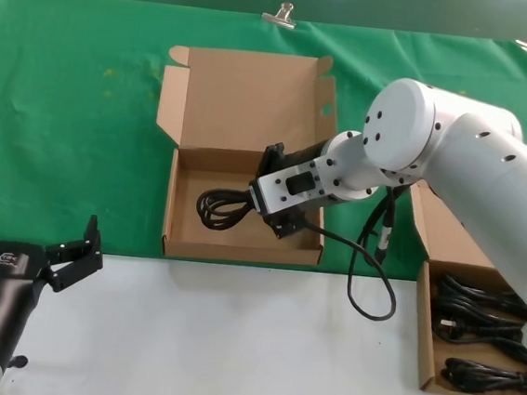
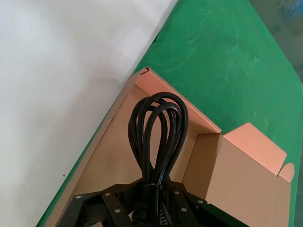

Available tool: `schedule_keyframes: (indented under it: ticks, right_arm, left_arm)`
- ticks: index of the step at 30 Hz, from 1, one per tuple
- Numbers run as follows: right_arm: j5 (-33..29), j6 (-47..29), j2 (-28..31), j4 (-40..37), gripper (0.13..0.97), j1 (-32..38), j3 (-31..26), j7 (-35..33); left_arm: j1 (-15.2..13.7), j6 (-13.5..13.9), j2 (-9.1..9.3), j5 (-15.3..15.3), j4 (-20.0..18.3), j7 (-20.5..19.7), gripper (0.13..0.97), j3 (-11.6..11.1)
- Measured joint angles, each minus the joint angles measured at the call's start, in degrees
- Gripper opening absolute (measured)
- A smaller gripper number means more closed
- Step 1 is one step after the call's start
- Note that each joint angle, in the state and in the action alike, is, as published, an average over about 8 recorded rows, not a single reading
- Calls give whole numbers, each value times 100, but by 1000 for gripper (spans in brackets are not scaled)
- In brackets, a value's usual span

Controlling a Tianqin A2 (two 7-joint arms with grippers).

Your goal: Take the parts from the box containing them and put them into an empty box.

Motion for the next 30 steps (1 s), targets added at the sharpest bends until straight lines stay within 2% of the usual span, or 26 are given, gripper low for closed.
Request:
schedule_keyframes:
  ticks: [4, 13, 22, 30]
  right_arm:
    - [-4, -1, 0, 0, 191, 3, 0, -2]
    - [-9, 21, 0, 10, 258, 11, 0, -23]
    - [8, 46, 0, -48, 389, 41, 0, -66]
    - [202, -39, 0, -251, 585, 109, 0, -158]
  left_arm:
    - [0, 0, 0, 0, 0, 0, 966, 0]
    - [0, 0, 0, 0, 0, -1, 966, 0]
    - [0, 0, 0, 1, 0, -1, 966, 0]
    - [0, 0, 0, 1, 0, -1, 966, 0]
